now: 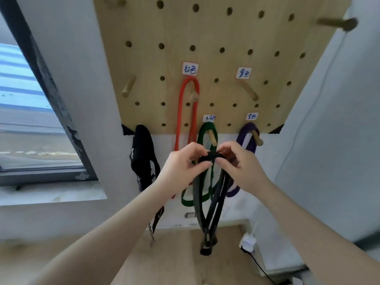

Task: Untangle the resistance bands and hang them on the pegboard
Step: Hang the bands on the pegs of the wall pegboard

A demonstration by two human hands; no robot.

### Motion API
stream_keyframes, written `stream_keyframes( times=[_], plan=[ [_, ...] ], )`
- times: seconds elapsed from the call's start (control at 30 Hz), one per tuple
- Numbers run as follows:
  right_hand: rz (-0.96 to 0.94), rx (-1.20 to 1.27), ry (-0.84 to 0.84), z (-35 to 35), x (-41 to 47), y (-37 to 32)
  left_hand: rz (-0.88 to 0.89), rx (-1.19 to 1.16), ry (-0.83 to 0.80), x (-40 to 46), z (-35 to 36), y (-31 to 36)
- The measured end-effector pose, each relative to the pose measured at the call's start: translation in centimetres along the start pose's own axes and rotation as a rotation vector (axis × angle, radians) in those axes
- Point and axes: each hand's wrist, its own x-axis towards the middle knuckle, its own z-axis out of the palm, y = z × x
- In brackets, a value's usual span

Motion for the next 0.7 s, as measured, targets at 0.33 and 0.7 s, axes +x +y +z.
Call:
stream_keyframes(
  times=[0.33, 0.7],
  plan=[
    [-0.137, 0.177, 0.287, -8.9, 8.5, 5.0, 0.083, -0.163, 0.159, 12.7, 4.6, 5.6],
    [0.020, 0.217, 0.293, -11.4, 18.3, 9.8, -0.070, -0.141, 0.221, 23.2, 6.7, 3.9]
  ],
)
